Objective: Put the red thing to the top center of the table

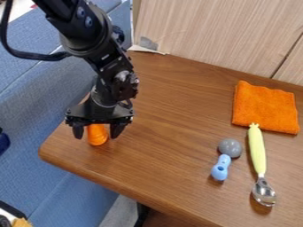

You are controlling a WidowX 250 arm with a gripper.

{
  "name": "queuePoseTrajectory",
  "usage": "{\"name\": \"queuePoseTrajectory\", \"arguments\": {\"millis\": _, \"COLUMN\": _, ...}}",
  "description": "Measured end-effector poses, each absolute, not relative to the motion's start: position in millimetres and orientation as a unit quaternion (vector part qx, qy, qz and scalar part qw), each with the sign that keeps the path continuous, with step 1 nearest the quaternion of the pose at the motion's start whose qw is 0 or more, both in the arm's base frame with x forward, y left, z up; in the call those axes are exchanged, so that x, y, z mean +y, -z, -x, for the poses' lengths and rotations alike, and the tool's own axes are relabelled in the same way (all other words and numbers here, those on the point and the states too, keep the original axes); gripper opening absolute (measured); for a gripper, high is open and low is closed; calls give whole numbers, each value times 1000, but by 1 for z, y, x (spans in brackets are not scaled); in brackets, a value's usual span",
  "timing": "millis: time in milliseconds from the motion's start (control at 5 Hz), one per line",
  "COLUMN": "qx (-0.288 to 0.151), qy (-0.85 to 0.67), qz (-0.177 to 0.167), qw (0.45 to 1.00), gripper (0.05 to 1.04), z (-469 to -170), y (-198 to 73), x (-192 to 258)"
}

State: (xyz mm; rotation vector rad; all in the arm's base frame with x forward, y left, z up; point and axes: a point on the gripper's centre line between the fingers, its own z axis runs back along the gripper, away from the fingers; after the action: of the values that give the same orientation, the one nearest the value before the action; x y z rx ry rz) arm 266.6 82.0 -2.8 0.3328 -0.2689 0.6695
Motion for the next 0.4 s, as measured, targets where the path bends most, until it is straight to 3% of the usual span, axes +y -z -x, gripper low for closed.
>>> {"name": "queuePoseTrajectory", "arguments": {"millis": 200, "qx": -129, "qy": -338, "qz": -174, "qw": 916, "gripper": 661, "z": -270, "y": 5, "x": 84}}
{"name": "queuePoseTrajectory", "arguments": {"millis": 400, "qx": -132, "qy": -338, "qz": -174, "qw": 915, "gripper": 524, "z": -272, "y": 4, "x": 83}}
